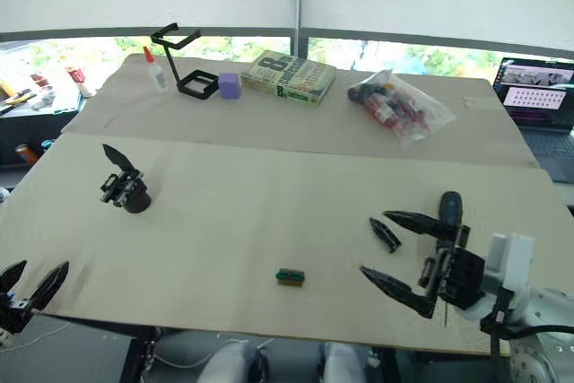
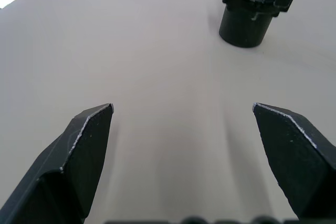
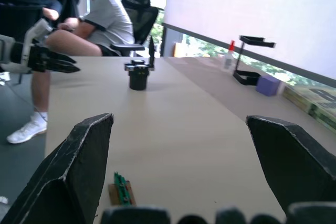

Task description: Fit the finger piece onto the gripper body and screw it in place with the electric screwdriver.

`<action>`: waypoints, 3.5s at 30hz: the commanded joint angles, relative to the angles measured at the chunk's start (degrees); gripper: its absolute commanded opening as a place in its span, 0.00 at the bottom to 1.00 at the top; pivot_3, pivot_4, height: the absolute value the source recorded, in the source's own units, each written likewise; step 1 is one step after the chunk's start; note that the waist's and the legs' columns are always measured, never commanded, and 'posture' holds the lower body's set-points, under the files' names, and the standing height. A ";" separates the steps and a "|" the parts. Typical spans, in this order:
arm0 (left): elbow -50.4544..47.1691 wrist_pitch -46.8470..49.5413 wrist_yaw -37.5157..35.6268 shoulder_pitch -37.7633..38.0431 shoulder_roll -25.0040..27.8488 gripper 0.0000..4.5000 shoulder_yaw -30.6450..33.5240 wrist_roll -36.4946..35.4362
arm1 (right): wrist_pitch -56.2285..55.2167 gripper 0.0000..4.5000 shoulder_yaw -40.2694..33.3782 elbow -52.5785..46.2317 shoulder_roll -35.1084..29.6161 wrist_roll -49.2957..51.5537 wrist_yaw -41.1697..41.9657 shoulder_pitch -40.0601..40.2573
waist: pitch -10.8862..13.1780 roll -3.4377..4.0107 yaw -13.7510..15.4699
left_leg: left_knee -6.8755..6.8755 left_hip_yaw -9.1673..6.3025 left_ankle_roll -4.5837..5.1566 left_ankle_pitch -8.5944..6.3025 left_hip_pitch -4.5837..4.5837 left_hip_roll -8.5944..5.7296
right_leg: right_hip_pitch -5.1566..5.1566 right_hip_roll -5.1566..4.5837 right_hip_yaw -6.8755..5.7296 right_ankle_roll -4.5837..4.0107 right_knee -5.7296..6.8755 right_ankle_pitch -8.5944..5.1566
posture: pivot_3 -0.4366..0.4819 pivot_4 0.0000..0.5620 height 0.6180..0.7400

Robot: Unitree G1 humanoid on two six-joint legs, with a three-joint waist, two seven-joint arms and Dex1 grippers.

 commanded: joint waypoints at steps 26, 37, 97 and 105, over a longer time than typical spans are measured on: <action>38.24 -12.83 -6.14 -38.42 4.84 1.00 -22.73 15.31 | 4.12 0.99 1.44 -4.33 -3.65 -0.48 -6.58 -5.20 | -0.09 -0.08 -1.04 | 0.13 0.03 -0.17 0.11 -0.07 -0.11 | 0.05 0.06 -0.07 0.02 0.08 0.11 | 0.48 0.27 1.00; 35.72 -17.68 -13.50 -42.85 -0.14 0.53 -25.07 12.94 | 3.10 1.00 0.76 -6.21 -2.76 -2.20 -7.61 -0.84 | -0.09 -0.08 0.06 | 0.27 0.00 -0.19 0.13 -0.23 -0.15 | 0.04 0.03 -0.15 0.09 0.03 0.13 | 0.48 0.27 1.00; 58.81 -27.94 -43.25 -69.25 -15.61 0.98 -53.05 24.92 | -0.03 1.00 -6.45 -10.22 -1.62 -3.25 -7.41 12.56 | -0.27 0.24 -0.38 | 1.47 -0.13 0.99 -0.56 -0.87 -0.36 | 0.03 -0.02 -0.04 0.62 -0.08 0.19 | 0.48 0.27 1.00; 65.43 -31.99 -45.82 -72.33 -19.23 0.98 -53.08 28.65 | -0.73 1.00 -7.01 -12.15 -0.57 -3.76 -8.91 15.82 | -0.26 0.22 -0.39 | 1.51 -0.15 1.06 -0.60 -0.98 -0.36 | -0.02 -0.04 -0.04 0.66 -0.08 0.20 | 0.48 0.27 1.00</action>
